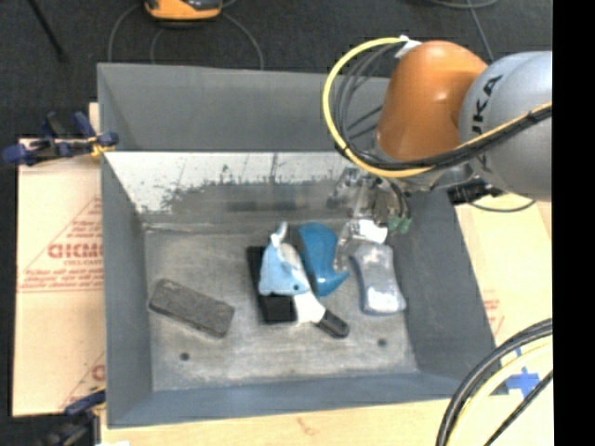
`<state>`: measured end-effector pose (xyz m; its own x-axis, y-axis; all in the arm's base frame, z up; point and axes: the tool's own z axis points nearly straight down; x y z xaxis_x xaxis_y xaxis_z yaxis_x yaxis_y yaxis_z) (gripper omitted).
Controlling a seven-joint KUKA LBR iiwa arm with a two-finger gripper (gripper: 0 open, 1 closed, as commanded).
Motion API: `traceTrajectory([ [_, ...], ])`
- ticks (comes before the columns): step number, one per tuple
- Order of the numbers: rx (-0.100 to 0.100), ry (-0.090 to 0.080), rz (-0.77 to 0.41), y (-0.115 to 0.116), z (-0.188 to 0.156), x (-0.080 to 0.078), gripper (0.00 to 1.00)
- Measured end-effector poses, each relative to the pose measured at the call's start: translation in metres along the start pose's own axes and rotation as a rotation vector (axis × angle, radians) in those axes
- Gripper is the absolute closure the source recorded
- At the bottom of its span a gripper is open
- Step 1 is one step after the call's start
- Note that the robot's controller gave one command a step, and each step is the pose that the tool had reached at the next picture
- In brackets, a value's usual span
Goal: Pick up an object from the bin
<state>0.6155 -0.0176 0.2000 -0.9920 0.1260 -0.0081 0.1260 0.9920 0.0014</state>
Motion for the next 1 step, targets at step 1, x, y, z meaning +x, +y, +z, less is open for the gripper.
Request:
traceTrajectory([
  [1,0.0,-0.005,0.358,0.0063,0.0699,0.0154,0.0],
])
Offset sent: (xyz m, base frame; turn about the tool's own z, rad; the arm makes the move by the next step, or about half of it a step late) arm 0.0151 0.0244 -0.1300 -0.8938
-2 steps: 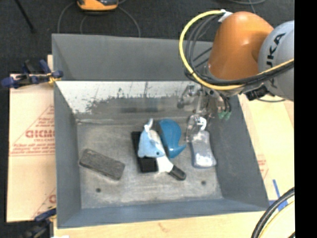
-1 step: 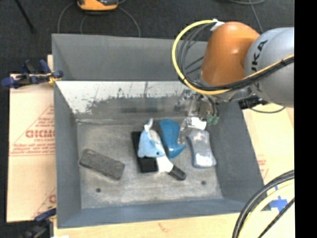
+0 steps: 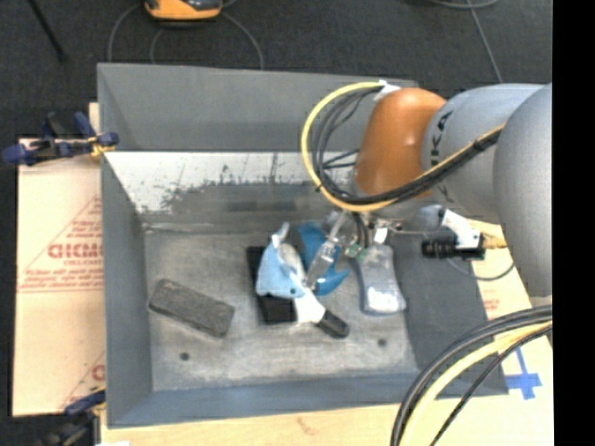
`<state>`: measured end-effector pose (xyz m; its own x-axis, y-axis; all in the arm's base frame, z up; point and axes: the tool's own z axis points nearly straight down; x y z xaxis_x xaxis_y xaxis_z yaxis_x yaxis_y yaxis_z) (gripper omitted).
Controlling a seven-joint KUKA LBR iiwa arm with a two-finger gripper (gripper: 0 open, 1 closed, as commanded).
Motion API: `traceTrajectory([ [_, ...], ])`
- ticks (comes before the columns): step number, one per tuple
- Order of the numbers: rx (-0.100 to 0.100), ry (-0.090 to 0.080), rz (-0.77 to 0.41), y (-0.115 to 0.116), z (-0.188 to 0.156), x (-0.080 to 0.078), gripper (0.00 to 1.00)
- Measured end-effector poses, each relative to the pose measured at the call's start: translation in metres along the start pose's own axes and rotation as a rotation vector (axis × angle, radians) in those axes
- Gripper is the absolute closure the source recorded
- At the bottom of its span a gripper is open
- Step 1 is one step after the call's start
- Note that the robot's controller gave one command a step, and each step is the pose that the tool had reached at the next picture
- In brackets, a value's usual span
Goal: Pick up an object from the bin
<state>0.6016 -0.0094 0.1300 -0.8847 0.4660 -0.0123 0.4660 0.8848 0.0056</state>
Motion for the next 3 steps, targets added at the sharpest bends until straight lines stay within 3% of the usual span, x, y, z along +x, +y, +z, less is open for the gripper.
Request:
traceTrajectory([
  [1,-0.006,-0.015,0.159,0.003,0.007,-0.004,0.0],
  [2,0.004,0.006,0.242,-0.008,0.0,-0.011,0.0],
  [3,-0.009,-0.012,-0.283,0.006,0.033,-0.022,1.0],
])
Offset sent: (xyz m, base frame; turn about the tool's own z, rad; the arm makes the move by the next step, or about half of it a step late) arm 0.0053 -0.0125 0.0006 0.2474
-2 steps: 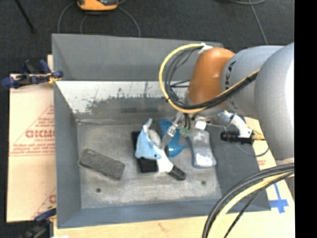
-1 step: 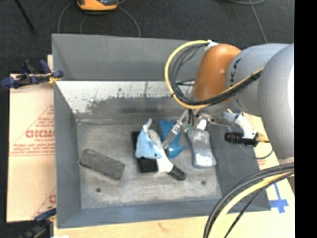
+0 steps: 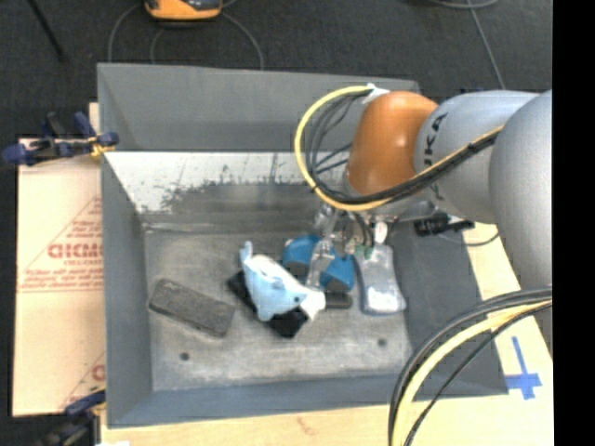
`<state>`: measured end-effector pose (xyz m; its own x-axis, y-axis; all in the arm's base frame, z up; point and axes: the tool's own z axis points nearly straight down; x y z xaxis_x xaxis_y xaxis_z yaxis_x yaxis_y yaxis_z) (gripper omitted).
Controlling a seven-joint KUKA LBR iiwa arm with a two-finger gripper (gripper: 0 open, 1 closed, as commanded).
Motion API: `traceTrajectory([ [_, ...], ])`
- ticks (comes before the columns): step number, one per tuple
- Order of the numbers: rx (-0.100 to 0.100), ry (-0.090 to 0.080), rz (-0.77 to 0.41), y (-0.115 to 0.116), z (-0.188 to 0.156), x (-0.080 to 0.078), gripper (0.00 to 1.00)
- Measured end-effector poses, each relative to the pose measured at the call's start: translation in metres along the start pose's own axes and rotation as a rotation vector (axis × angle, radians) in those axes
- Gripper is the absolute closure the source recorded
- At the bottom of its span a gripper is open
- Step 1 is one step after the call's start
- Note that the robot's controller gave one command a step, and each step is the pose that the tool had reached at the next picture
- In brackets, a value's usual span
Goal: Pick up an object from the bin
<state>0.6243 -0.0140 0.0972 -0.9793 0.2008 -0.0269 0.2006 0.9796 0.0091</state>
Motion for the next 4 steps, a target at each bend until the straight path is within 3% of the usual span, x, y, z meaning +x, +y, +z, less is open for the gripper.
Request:
traceTrajectory([
  [3,0.0,-0.008,0.001,-0.001,-0.0032,0.0023,1.0],
  [4,0.0,0.0,0.001,0.0002,0.0005,0.0,1.0],
])
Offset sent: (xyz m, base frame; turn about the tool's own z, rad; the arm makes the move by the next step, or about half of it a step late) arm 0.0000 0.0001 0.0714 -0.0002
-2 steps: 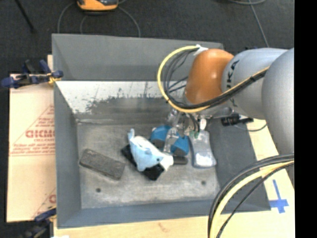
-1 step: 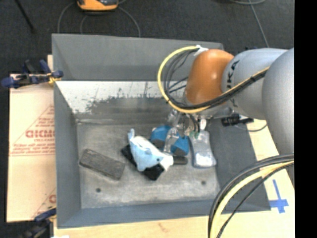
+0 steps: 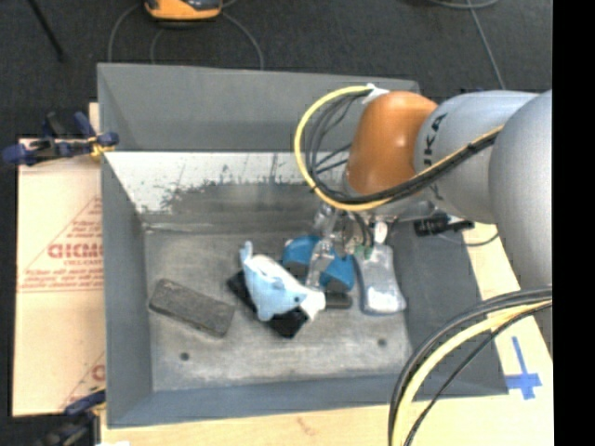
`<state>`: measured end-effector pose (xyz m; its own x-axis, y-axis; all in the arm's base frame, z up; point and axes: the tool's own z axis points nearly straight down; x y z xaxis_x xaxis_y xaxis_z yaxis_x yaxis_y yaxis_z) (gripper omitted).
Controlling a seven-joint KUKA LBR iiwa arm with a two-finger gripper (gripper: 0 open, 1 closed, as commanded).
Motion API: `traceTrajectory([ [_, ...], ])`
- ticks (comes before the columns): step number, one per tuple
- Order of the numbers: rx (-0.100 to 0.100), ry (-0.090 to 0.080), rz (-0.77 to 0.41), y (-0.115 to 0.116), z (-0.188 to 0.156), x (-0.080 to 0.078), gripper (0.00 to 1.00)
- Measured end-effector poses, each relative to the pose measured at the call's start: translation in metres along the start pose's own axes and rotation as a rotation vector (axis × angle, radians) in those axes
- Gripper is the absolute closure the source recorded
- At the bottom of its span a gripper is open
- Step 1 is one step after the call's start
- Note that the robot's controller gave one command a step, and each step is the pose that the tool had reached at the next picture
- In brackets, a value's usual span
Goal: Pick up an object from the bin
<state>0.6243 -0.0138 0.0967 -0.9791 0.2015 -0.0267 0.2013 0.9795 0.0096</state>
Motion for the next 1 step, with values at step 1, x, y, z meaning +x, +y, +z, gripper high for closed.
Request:
traceTrajectory([
  [1,0.001,0.0,0.0,-0.0003,-0.0012,-0.0001,1.0],
])
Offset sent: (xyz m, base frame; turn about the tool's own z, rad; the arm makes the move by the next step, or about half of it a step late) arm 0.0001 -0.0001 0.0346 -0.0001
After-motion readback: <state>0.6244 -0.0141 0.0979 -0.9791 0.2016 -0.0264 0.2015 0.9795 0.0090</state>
